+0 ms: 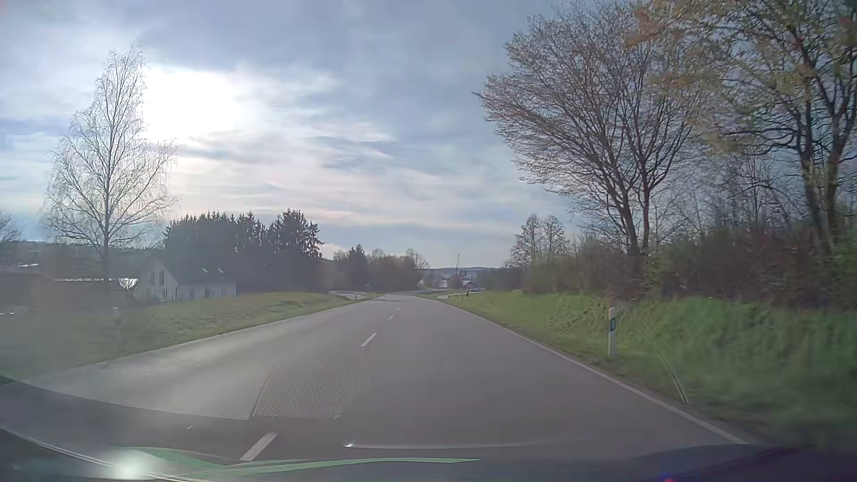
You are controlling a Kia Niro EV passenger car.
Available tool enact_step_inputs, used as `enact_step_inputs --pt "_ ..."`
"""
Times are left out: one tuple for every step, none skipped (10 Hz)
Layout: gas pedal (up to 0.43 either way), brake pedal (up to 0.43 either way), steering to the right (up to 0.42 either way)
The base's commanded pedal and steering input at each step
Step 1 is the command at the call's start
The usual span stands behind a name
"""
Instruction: Follow the waypoints while adhering to traffic rules and regulations
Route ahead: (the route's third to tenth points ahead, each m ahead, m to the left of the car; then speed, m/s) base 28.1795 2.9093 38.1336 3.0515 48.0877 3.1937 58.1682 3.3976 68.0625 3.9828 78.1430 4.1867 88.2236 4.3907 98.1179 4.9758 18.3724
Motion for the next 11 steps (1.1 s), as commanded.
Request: enact_step_inputs --pt "0.110 0.000 0.000" --pt "0.110 0.000 -0.001" --pt "0.110 0.000 -0.001" --pt "0.110 0.000 0.000" --pt "0.110 0.000 0.000" --pt "0.110 0.000 0.000" --pt "0.110 0.000 0.000" --pt "0.110 0.000 -0.001" --pt "0.110 0.000 -0.001" --pt "0.110 0.000 -0.001" --pt "0.110 0.000 -0.001"
